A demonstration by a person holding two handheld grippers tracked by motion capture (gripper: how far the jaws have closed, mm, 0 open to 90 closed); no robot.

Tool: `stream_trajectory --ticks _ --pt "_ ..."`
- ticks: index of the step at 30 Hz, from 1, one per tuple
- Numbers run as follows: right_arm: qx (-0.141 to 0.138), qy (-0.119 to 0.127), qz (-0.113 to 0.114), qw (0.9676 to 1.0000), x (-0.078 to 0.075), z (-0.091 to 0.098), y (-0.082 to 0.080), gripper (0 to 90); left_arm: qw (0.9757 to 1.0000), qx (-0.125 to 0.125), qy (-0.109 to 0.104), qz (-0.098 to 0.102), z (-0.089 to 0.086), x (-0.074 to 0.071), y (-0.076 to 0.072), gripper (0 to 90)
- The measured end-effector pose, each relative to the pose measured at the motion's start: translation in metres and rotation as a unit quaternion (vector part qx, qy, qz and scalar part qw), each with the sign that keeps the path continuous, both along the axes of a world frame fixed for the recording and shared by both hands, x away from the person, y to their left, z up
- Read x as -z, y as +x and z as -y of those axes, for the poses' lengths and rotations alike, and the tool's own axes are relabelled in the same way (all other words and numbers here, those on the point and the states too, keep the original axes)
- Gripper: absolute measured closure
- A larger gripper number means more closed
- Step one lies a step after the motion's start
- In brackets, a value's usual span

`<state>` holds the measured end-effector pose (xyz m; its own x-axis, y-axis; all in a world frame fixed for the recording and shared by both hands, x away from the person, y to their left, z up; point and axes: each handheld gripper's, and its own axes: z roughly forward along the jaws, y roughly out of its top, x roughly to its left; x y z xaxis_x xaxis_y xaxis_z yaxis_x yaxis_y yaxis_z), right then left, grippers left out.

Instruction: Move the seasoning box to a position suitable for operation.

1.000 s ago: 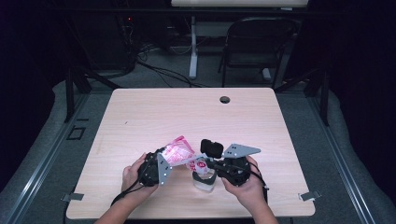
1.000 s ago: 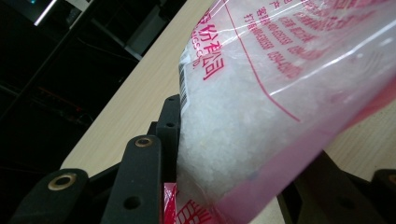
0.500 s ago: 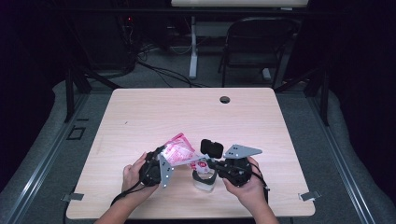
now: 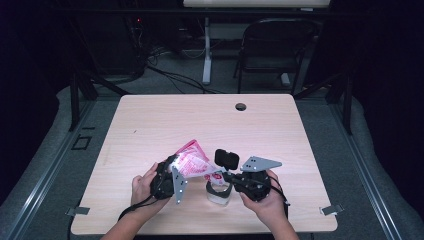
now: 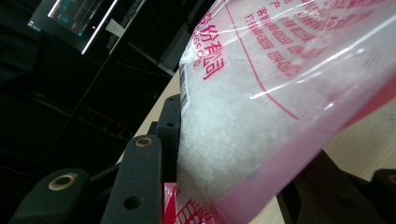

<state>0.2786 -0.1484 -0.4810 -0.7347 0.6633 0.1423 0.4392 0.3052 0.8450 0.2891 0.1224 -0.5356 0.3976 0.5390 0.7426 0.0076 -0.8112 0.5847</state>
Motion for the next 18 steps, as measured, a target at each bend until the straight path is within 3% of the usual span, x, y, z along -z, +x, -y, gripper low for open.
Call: stream_trajectory --ticks 11,18 --pt "0.000 0.001 -0.004 1.0000 0.0021 0.0042 -0.0007 90.0 0.9994 0.000 0.013 0.031 0.0032 -0.0048 -0.0035 63.7" --pt "-0.001 -0.007 -0.007 1.0000 0.0040 0.0042 -0.0009 90.0 0.9991 0.001 0.018 0.039 0.0041 -0.0058 -0.0048 63.8"
